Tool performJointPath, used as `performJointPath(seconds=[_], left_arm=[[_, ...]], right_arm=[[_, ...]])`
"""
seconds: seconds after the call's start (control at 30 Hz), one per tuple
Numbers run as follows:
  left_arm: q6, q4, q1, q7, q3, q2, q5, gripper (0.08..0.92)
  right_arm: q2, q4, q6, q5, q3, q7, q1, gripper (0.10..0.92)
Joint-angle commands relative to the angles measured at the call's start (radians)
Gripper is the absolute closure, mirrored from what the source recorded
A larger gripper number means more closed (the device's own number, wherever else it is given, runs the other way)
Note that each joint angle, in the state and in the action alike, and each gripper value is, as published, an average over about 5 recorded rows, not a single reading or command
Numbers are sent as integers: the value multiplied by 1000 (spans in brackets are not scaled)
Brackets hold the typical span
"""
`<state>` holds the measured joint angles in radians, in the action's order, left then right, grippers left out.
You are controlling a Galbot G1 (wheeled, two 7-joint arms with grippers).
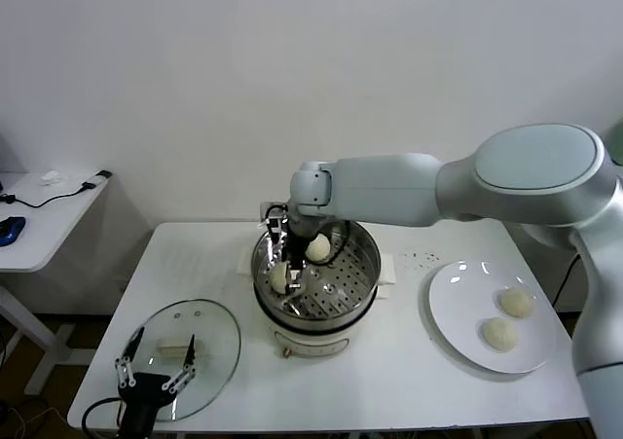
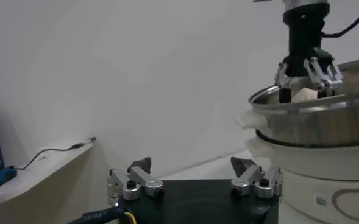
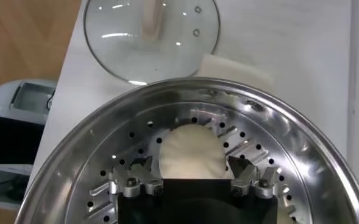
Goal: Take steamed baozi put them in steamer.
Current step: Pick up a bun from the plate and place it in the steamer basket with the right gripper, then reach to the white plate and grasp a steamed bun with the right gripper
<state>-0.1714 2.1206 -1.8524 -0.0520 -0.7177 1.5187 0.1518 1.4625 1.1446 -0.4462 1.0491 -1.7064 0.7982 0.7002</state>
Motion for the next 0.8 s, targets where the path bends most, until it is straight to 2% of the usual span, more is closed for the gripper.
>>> performJointPath(seconds=[0.03, 0.23, 0.43, 0.6, 0.8], left_arm=[[7, 2, 4, 0, 6, 2, 3, 177], [22, 16, 9, -2, 9, 7, 13, 177], [34, 17, 13, -2, 10, 13, 23, 177], [38, 22, 14, -4, 6, 16, 27, 177], [41, 31, 1, -4, -9, 19, 29, 177]], right_arm=[[-162, 74, 31, -92, 38, 69, 111, 203], [-403, 200, 109, -209, 27, 198, 231, 203], [-656, 343, 152, -393, -26, 250, 297, 203], [-856, 393, 182, -551, -9, 236, 208, 203], [-1045, 374, 217, -765, 131, 232, -13, 203]])
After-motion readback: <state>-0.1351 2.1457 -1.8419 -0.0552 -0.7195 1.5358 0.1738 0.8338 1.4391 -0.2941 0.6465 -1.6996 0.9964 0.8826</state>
